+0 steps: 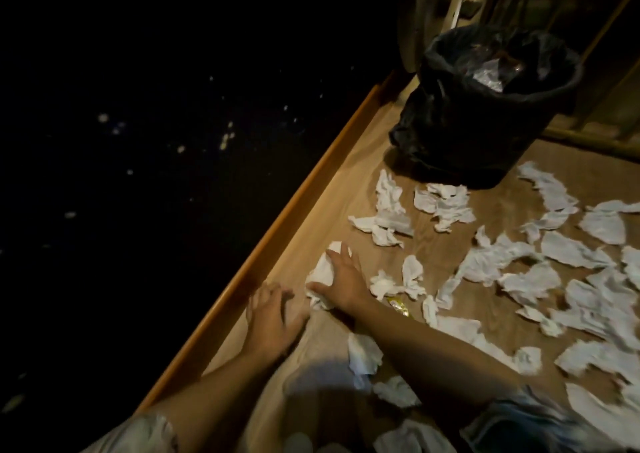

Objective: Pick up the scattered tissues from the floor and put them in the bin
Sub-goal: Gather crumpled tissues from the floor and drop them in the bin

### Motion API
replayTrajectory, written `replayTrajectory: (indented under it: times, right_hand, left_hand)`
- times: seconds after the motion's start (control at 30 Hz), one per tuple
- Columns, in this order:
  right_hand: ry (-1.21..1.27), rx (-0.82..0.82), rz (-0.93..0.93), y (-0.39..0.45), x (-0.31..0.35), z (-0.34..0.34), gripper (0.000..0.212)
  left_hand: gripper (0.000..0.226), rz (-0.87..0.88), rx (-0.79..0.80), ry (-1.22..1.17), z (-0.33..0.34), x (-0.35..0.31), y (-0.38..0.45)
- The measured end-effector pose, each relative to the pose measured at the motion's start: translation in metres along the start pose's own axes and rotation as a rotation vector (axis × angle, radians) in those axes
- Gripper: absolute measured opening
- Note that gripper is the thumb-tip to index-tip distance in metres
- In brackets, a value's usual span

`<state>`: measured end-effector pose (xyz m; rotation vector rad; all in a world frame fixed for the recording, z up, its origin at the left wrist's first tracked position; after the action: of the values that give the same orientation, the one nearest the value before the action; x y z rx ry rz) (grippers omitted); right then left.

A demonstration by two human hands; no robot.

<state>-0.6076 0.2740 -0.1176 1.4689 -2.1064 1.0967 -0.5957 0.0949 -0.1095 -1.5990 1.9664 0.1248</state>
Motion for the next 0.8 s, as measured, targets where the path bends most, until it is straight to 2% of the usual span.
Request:
replayTrajectory:
  times: [0.03, 0.1, 0.2, 0.27, 0.4, 0.47, 0.53, 0.6, 0.67, 0.73, 0.8]
  right_hand:
    - [-0.057, 0.037, -0.015, -0.001, -0.003, 0.008, 0.091]
    - [-0.142, 0.068, -0.056, -0.007, -0.007, 0.021, 0.087]
    - [-0.161, -0.052, -0.179, -0.02, -0.015, 0.036, 0.055]
    - [-0.124, -0.131, -0.257, -0.032, -0.02, 0.042, 0.043]
    - [-0.046, -0.136, -0.318, -0.05, -0.025, 0.037, 0.05]
    - [0.031, -0.186, -0.297, -0.054, -0.026, 0.025, 0.053]
    - [0.162, -0.294, -0.217, -0.056, -0.026, 0.007, 0.043]
    - [0.24, -0.469, -0.16, -0.055, -0.029, -0.012, 0.031]
    - [0.33, -0.605, -0.11, -0.054, -0.036, -0.031, 0.041]
    - [0.371, -0.68, -0.056, -0.054, -0.047, -0.048, 0.049]
    - [0.258, -0.77, 0.001, -0.05, -0.063, -0.062, 0.047]
  left_hand:
    - [0.055, 0.001, 0.038, 0.04, 0.006, 0.009, -0.011]
    - [0.062, -0.01, 0.083, 0.075, 0.017, 0.024, -0.029]
    - [0.044, -0.009, 0.002, 0.017, 0.026, 0.035, -0.038]
    - [0.036, -0.004, -0.065, -0.041, 0.026, 0.039, -0.035]
    - [0.039, 0.055, -0.213, -0.135, 0.014, 0.039, -0.02]
    - [0.037, 0.103, -0.235, -0.169, 0.008, 0.027, -0.009]
    - [0.027, 0.158, -0.15, -0.208, 0.009, 0.008, -0.001]
    - [0.018, 0.255, -0.027, -0.211, 0.016, -0.012, 0.003]
    - [0.014, 0.411, 0.109, -0.162, 0.027, -0.031, 0.001]
    - [0.037, 0.634, 0.264, -0.018, 0.04, -0.048, -0.003]
    - [0.055, 0.843, 0.405, 0.181, 0.054, -0.058, -0.005]
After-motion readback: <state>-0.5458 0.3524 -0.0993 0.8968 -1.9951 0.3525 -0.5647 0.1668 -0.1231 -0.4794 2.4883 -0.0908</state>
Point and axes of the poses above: each hand's wrist, its own y-axis towards the middle knuckle, its own z-axis out of the palm, x = y × z, the point moved 2 cm from there along y, towards the middle knuckle, and after that the axes turned 3 degrees about x, right-handed, at the moved point
